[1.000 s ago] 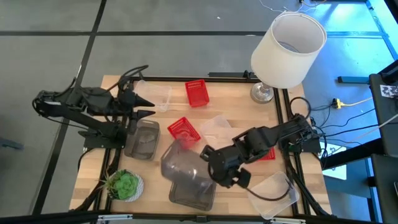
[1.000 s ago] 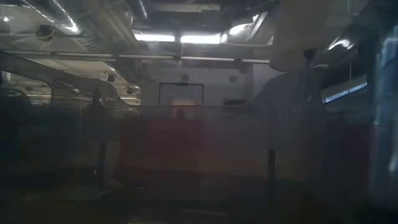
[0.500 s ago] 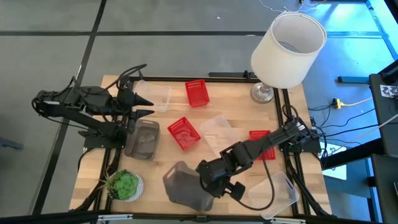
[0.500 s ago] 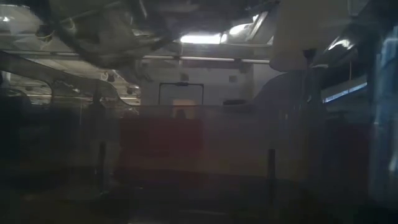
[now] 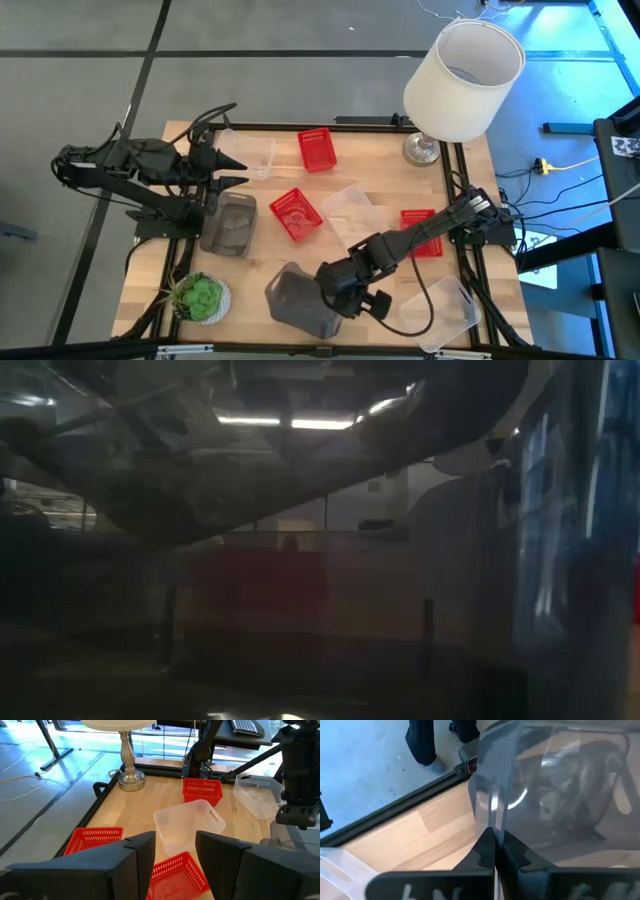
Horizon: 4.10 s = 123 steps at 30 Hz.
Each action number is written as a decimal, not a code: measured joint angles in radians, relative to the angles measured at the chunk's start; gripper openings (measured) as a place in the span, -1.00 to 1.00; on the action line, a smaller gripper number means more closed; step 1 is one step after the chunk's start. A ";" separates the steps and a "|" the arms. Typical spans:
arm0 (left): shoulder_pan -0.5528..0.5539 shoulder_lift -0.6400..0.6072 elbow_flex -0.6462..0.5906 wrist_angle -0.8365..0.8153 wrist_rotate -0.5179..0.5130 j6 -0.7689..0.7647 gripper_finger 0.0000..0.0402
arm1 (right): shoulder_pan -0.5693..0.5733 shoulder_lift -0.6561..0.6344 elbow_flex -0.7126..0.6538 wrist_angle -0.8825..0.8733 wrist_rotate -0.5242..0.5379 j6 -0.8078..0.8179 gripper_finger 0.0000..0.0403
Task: Stack baskets by color
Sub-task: Stack the top black bin on the bottom black bin, then stack the left black bin on the stacked black bins
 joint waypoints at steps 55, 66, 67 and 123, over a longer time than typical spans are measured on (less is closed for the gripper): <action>0.000 0.000 0.000 0.001 0.000 0.000 -0.34 | -0.062 -0.001 -0.097 -0.063 0.358 0.064 -0.42; 0.000 0.000 0.000 0.006 0.028 -0.083 -0.34 | -0.067 -0.008 0.055 -0.094 0.272 0.305 -0.41; 0.000 0.000 0.000 0.006 0.041 -0.086 -0.34 | -0.067 -0.008 0.079 -0.104 0.269 0.326 -0.41; -0.363 0.305 -0.375 -0.162 0.484 -0.698 -0.34 | -0.067 -0.347 0.403 -0.275 0.322 0.606 -0.41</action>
